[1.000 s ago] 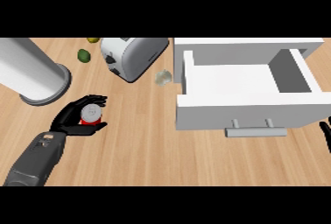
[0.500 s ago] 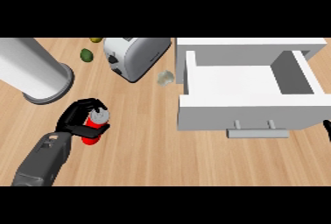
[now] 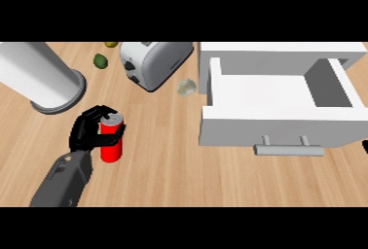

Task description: Pick up the can, place it into the drawer and close the drawer

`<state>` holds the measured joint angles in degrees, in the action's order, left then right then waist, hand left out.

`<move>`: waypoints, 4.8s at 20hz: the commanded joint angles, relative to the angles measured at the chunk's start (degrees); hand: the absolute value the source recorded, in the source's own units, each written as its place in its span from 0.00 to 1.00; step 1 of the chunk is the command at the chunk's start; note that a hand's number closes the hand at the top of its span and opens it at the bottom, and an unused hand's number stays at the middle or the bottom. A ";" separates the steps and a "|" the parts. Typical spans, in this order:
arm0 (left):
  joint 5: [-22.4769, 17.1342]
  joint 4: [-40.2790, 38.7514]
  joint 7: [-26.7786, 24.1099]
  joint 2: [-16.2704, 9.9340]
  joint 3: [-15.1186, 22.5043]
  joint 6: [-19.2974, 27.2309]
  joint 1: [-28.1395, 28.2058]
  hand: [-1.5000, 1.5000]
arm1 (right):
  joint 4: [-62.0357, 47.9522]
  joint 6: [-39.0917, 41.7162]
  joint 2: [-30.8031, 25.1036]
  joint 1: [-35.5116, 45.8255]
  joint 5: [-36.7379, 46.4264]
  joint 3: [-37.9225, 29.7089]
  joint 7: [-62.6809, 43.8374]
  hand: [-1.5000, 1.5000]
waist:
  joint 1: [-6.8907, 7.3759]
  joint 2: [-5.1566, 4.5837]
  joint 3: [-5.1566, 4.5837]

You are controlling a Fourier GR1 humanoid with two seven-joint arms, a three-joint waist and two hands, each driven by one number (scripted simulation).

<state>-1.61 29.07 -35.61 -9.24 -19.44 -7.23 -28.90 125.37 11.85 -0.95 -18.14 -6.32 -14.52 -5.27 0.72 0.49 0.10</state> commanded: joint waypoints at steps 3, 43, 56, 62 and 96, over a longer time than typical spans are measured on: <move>-1.40 20.60 12.81 4.48 4.64 3.18 4.69 1.00 | 2.61 0.01 0.90 -4.15 0.23 1.30 0.77 0.00 | 0.10 0.15 0.02; -6.78 21.69 48.67 9.24 34.10 38.81 -43.10 1.00 | -0.88 0.82 -0.17 2.28 -0.62 -1.41 0.81 0.00 | -2.42 -0.69 -0.05; -15.78 5.23 45.66 9.24 37.88 37.62 -53.71 1.00 | -1.84 -0.49 -0.86 4.36 -0.01 -2.43 -1.28 0.00 | -3.05 -0.92 -0.02; -21.32 -0.76 44.34 9.24 40.14 39.70 -58.27 1.00 | -3.17 -0.27 0.10 5.73 2.13 0.76 -0.03 0.00 | -4.64 -1.29 0.04; -30.88 -8.66 30.80 9.24 54.98 51.25 -51.22 0.00 | -0.88 -1.05 -2.02 11.55 1.47 1.24 -4.26 0.00 | -8.31 -2.29 0.00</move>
<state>-30.97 20.28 -3.07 -0.01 35.72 42.64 -81.85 122.12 11.36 -3.45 -6.23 -4.87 -13.84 -8.27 -7.42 -1.82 0.16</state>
